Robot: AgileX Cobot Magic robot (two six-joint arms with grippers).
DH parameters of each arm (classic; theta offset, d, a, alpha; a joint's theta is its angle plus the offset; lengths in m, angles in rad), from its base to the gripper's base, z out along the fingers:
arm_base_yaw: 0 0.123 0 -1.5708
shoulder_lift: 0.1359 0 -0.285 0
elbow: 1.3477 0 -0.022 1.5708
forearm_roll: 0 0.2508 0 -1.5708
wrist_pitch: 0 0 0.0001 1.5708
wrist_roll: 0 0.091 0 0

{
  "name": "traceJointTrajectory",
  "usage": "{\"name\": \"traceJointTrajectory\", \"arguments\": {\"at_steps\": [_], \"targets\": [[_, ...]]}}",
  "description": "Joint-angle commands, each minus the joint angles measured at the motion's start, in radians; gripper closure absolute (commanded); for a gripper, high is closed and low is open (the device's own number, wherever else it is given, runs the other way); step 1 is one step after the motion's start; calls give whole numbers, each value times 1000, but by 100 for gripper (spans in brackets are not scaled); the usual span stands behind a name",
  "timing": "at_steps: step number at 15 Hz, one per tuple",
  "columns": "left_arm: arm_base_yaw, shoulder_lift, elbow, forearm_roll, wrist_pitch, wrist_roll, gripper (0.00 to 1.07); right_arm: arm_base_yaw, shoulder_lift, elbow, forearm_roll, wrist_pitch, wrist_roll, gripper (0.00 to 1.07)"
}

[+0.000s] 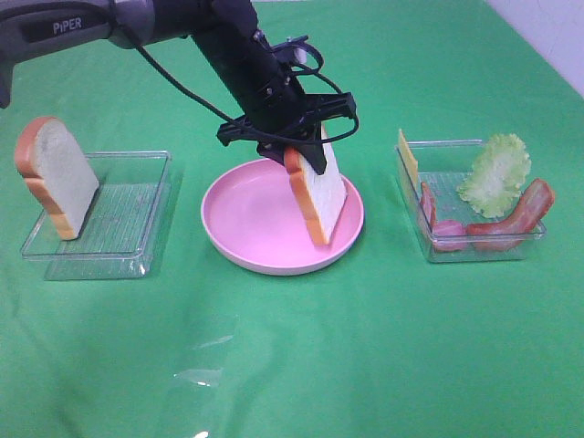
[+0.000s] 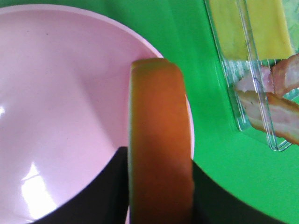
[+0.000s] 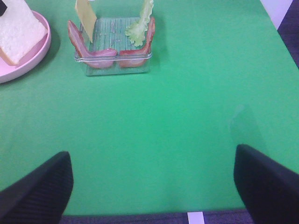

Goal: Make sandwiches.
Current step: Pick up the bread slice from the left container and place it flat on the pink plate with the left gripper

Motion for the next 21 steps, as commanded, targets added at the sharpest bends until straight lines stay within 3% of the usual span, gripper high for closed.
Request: {"name": "traceJointTrajectory", "arguments": {"at_steps": [1,4,11,14,16,17,21], "targets": [[-4,18,-5,-20,-2,-1,82,-5,-32,3,2,-6,-2,18],[-4,20,-5,-48,11,-1,82,-5,-32,3,2,-6,-2,18],[-4,20,-5,-18,67,-2,78,-5,-32,3,2,-6,-2,18],[-4,20,-5,28,68,-28,55,-5,-32,3,2,-6,-2,18],[-4,15,-12,73,75,-28,19,-5,-32,3,2,-6,-2,18],[-4,13,-28,93,88,-25,5,-5,-32,3,2,-6,-2,18],[-4,13,-181,228,275,-48,5,-5,-32,3,2,-6,-2,18]]}}
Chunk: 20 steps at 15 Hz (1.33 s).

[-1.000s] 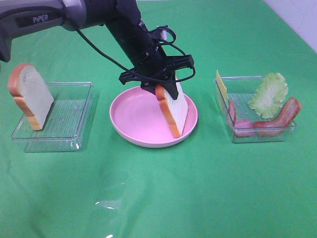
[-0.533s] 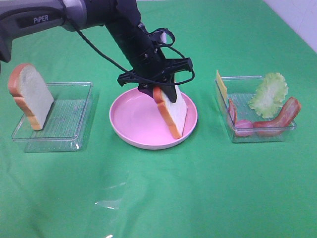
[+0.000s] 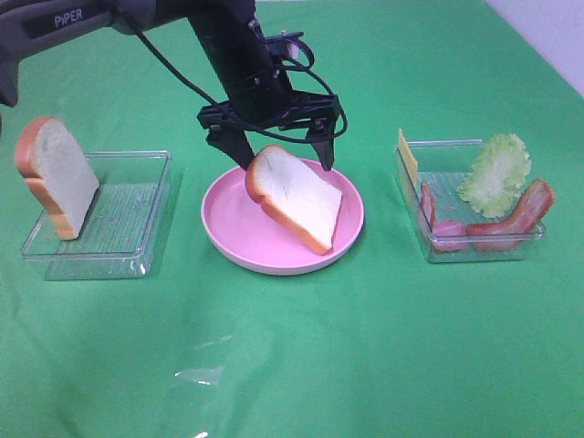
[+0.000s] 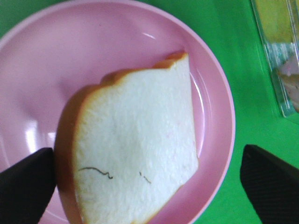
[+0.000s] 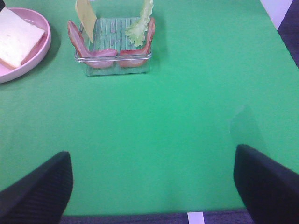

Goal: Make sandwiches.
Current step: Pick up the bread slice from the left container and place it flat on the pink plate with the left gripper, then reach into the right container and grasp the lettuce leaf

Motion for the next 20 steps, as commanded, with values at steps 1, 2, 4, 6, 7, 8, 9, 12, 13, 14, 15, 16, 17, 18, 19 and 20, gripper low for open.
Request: {"name": "traceJointTrajectory", "arguments": {"at_steps": [1,2,4,6,7,8,9,12,13,14,15,16,17,18,19,20], "targets": [[-4,-13,-74,88,113,-23,5,-5,-32,3,2,-6,-2,18],[-4,-34,-85,102,113,-25,5,-5,-32,3,2,-6,-2,18],[-4,-74,-86,146,113,-24,5,-5,-32,3,2,-6,-2,18],[-4,-99,-85,183,113,-23,5,-5,-32,3,2,-6,-2,18],[-3,-123,-72,198,113,-16,5,-5,-32,3,2,-6,-2,18],[-3,-152,-41,220,113,-11,5,-5,-32,3,2,-6,-2,18],[7,-184,-5,239,113,1,5,-5,-32,3,2,-6,-2,18],[100,-371,236,240,113,42,6,-5,-32,3,2,-6,-2,18],[144,-442,324,240,113,64,6,-5,-32,3,2,-6,-2,18],[188,-528,412,241,113,77,6,-5,-32,3,2,-6,-2,18],[240,-615,504,243,113,81,6,-5,-32,3,2,-6,-2,18],[291,-693,587,245,113,92,6,-5,-32,3,2,-6,-2,18],[349,-777,664,249,112,105,6,-5,-32,3,2,-6,-2,18],[373,-809,693,253,112,111,6,-5,-32,3,2,-6,-2,18],[432,-887,756,253,111,129,6,-5,-32,3,2,-6,-2,18],[535,-1026,890,252,111,160,6,-5,-32,3,2,-6,-2,18]]}}
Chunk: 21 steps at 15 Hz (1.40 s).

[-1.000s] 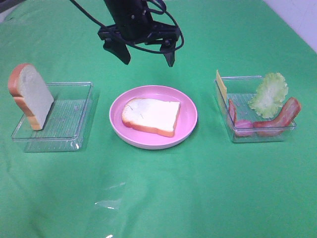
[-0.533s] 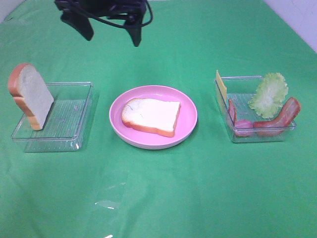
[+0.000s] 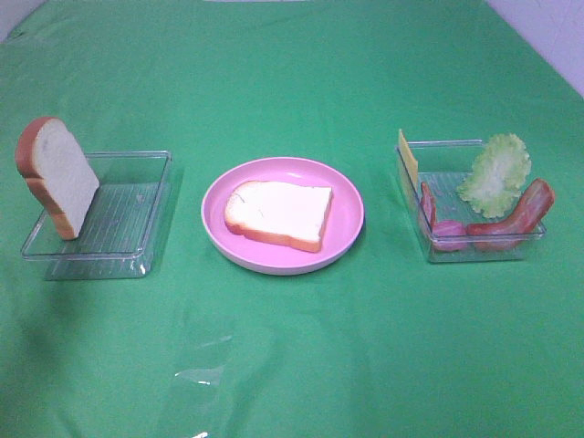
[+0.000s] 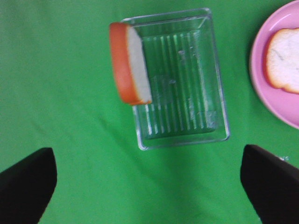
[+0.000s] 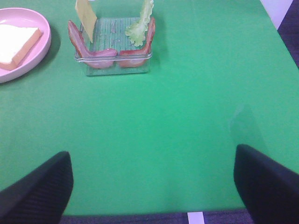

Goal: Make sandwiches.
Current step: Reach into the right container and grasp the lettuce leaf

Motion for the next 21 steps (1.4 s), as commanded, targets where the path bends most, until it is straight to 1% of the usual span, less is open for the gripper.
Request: {"name": "traceJointTrajectory", "arguments": {"at_steps": [1,2,4,5,7,8,11,12,13,15,18,19,21], "targets": [[92,-160,149,-4,104,2,6,-5,-32,3,2,-6,-2,18],[103,-200,178,-4,104,-6,6,-5,-32,3,2,-6,-2,18],[112,-352,311,5,99,-62,6,-5,-32,3,2,-6,-2,18],[112,-433,377,5,88,-76,6,-5,-32,3,2,-6,-2,18],[112,-592,490,5,54,-63,6,-5,-32,3,2,-6,-2,18],[112,-724,578,5,-5,-60,6,-5,-32,3,2,-6,-2,18],[112,-1034,728,5,-109,27,6,-5,-32,3,2,-6,-2,18],[112,-1075,749,5,-116,27,6,-5,-32,3,2,-6,-2,18],[112,-1171,790,5,-132,14,6,-5,-32,3,2,-6,-2,18],[112,-1321,852,-8,-151,16,6,-5,-32,3,2,-6,-2,18],[112,-1501,943,-24,-117,15,6,-5,-32,3,2,-6,-2,18],[112,-1543,971,-29,-127,15,6,-5,-32,3,2,-6,-2,18],[112,-1520,977,-30,-137,17,6,-5,-30,3,2,-6,-4,18]]}}
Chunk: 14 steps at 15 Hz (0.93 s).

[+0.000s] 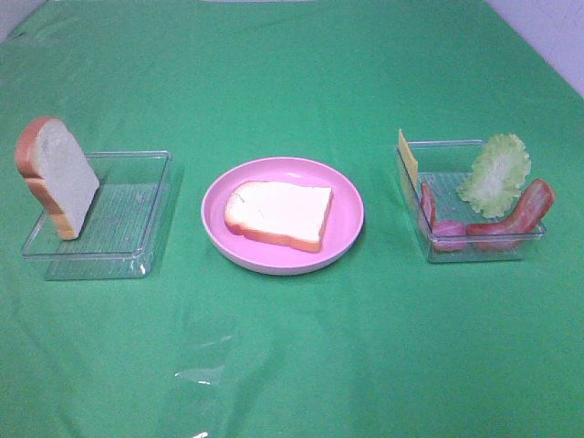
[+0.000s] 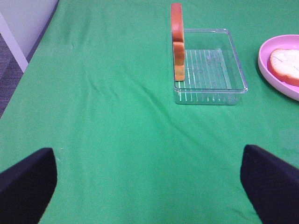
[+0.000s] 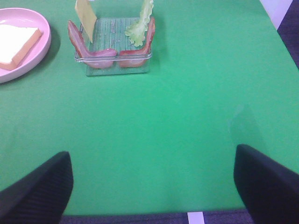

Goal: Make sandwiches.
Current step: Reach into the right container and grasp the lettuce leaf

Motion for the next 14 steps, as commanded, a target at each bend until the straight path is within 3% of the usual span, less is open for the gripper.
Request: {"name": "traceJointTrajectory", "arguments": {"at_steps": [1,14], "targets": [[3,-3,3,-9,-7,3,6,-5,-30,3,2,-6,-3,18],[3,-3,3,-8,-7,3,6,-5,-30,3,2,-6,-3,18]]}}
